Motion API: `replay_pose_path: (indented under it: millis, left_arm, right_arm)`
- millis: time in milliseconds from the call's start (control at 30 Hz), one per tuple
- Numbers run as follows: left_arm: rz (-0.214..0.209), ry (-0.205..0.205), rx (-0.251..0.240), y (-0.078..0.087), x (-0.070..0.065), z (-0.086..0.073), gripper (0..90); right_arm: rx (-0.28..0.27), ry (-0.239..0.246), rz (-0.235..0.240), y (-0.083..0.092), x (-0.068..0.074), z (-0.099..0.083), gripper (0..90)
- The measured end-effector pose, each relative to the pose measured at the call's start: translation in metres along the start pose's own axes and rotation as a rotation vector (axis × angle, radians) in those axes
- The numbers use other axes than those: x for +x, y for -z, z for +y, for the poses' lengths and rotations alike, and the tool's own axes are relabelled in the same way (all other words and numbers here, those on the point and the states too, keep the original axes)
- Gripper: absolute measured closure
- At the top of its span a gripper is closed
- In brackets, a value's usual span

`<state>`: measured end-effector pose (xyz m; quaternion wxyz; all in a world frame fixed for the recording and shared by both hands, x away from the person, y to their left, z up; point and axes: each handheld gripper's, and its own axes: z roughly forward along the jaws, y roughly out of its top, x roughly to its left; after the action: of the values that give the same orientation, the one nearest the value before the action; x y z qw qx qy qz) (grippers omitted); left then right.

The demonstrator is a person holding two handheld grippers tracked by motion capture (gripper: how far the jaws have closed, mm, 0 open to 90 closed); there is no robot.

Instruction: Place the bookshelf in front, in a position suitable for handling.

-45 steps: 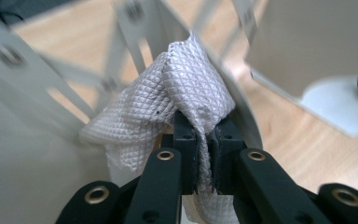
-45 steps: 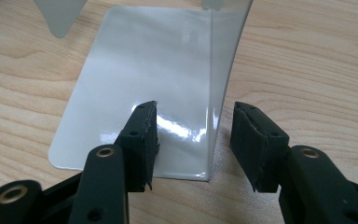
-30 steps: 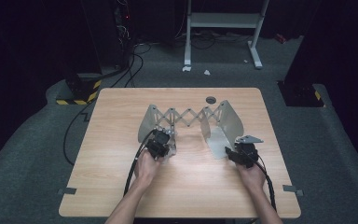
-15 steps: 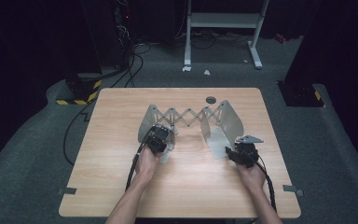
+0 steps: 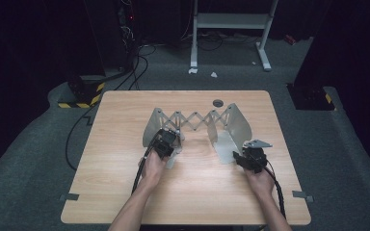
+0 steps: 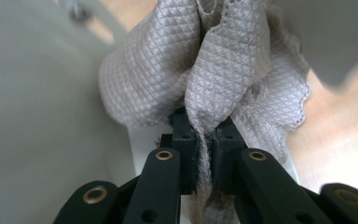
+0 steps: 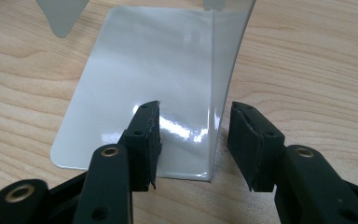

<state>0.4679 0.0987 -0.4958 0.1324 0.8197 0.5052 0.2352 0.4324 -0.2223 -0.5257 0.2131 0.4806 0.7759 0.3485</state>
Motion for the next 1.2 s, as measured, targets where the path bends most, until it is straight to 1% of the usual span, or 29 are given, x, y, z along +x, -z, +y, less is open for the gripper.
replay_pose_path:
  millis: [33, 67, 133, 167, 200, 300, 333, 367, 433, 500, 567, 633, 733, 800, 867, 900, 967, 1000, 1067, 1100, 1167, 1200]
  left_arm:
    - [0.0, 0.004, 0.004, -0.001, 0.002, 0.002, 82.2]
    - [-0.007, 0.017, 0.005, -0.001, 0.004, 0.0, 82.3]
    - [-0.009, 0.017, 0.003, 0.001, 0.006, -0.006, 82.5]
    - [-0.01, 0.008, 0.008, 0.004, 0.007, -0.011, 82.6]
    - [-0.023, 0.011, 0.007, 0.008, 0.008, -0.019, 82.7]
    - [-0.057, 0.032, -0.006, 0.018, 0.012, -0.042, 82.8]
    - [-0.064, 0.032, -0.01, 0.021, 0.013, -0.047, 82.7]
    - [-0.081, 0.049, -0.017, 0.025, 0.015, -0.057, 82.8]
    - [-0.085, 0.045, -0.019, 0.031, 0.016, -0.069, 82.7]
    - [-0.094, 0.06, -0.026, 0.034, 0.017, -0.076, 82.6]
    - [-0.083, 0.038, -0.02, 0.035, 0.017, -0.076, 82.6]
    - [-0.071, 0.022, -0.017, 0.033, 0.013, -0.07, 82.6]
    - [-0.071, -0.006, -0.028, 0.028, 0.001, -0.056, 82.6]
    - [-0.067, -0.027, -0.032, 0.023, -0.005, -0.041, 82.6]
    - [-0.075, -0.017, -0.048, 0.016, -0.006, -0.029, 82.6]
    - [-0.09, -0.003, -0.047, 0.013, -0.005, -0.024, 82.6]
    - [-0.112, 0.017, -0.047, 0.01, -0.002, -0.02, 82.6]
    - [-0.123, 0.013, -0.041, 0.011, -0.001, -0.021, 82.6]
    - [-0.143, 0.004, -0.045, 0.016, -0.002, -0.029, 82.6]
    - [-0.15, 0.0, -0.049, 0.019, -0.004, -0.035, 82.6]
    - [-0.156, -0.026, -0.057, 0.027, -0.005, -0.05, 82.6]
    - [-0.162, -0.023, -0.057, 0.03, -0.006, -0.056, 82.6]
  right_arm:
    - [0.0, -0.001, 0.001, 0.0, 0.0, 0.0, 54.1]
    - [0.0, -0.001, 0.001, 0.0, 0.0, 0.0, 54.0]
    - [0.0, -0.001, 0.001, 0.0, 0.0, 0.0, 54.0]
    - [0.0, -0.001, 0.0, 0.0, 0.0, 0.0, 54.0]
    - [0.0, -0.001, 0.001, 0.0, 0.0, 0.0, 54.0]
    - [0.0, -0.001, 0.001, 0.0, 0.0, 0.0, 54.0]
    - [0.0, -0.001, 0.0, 0.0, 0.0, 0.0, 53.9]
    - [0.0, -0.001, 0.001, 0.0, 0.0, 0.0, 53.9]
    - [0.0, -0.001, 0.0, 0.0, 0.0, 0.0, 53.9]
    - [0.0, 0.001, -0.001, 0.0, 0.0, 0.0, 53.8]
    - [0.0, 0.001, -0.001, 0.0, 0.0, 0.0, 53.8]
    - [0.0, 0.001, -0.001, 0.0, 0.0, 0.0, 53.8]
    - [0.0, 0.002, -0.001, 0.0, 0.0, 0.0, 53.8]
    - [0.0, 0.001, -0.001, 0.0, 0.0, 0.0, 53.8]
    - [0.0, 0.001, -0.001, 0.0, 0.0, 0.0, 53.8]
    - [0.0, 0.001, -0.001, 0.0, 0.0, 0.0, 53.8]
    - [0.0, 0.0, 0.0, 0.0, 0.0, 0.0, 53.8]
    - [0.0, 0.001, 0.0, 0.0, 0.0, 0.0, 53.8]
    - [0.0, 0.001, 0.0, 0.0, 0.0, 0.0, 53.8]
    - [0.0, 0.0, 0.0, 0.0, 0.0, 0.0, 53.7]
    - [0.0, 0.001, 0.001, 0.0, 0.0, 0.0, 53.7]
    - [0.0, 0.001, 0.001, 0.0, 0.0, 0.0, 53.7]
